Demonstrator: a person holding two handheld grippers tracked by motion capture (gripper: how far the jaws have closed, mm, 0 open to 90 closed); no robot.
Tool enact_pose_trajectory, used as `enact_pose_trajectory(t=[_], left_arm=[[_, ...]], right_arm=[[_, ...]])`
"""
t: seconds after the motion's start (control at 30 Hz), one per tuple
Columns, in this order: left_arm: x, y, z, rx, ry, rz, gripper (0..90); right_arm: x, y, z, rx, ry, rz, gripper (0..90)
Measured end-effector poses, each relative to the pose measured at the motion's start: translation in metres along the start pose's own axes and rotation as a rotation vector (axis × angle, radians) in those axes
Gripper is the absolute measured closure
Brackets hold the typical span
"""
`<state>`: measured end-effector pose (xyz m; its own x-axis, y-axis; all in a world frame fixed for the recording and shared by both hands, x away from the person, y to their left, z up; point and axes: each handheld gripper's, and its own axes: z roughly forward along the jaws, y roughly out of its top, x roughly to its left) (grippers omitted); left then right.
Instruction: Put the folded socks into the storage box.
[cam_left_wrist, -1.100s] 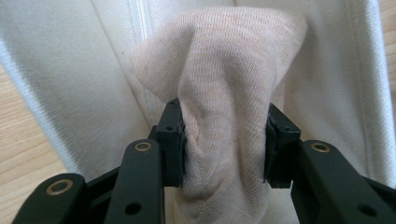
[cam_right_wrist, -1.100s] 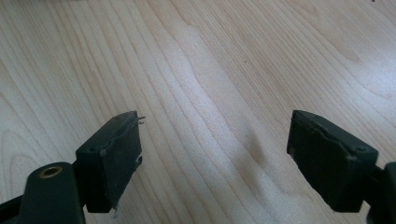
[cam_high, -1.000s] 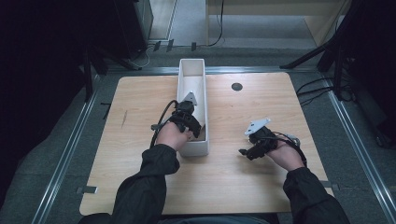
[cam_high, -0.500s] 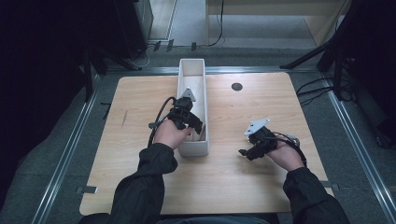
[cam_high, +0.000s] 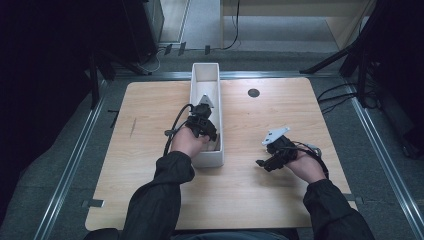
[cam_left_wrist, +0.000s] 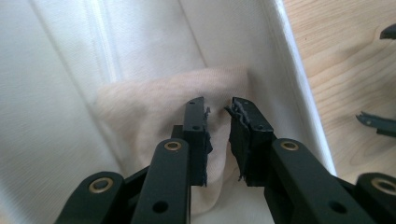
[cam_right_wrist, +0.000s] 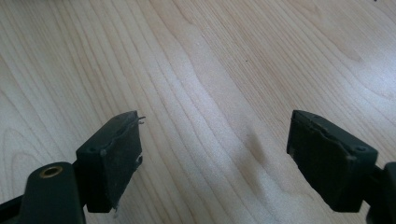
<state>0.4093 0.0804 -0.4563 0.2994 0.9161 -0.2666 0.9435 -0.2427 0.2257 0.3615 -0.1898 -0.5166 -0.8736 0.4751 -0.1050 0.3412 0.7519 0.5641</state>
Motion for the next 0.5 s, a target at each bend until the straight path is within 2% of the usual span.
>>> enact_pose_trajectory(t=[0.17,0.33,0.5], left_arm=[[0.0,0.0,0.008,-0.02,0.005,-0.018,75.3],[-0.001,0.0,0.013,-0.037,0.02,-0.014,73.5],[-0.002,-0.003,0.017,-0.046,0.027,0.015,70.2]], right_arm=[[-0.001,0.0,0.0,-0.001,0.0,-0.003,18.0],[-0.001,0.0,0.0,-0.003,-0.006,-0.018,18.1],[-0.001,-0.001,0.0,0.001,-0.008,-0.028,18.2]])
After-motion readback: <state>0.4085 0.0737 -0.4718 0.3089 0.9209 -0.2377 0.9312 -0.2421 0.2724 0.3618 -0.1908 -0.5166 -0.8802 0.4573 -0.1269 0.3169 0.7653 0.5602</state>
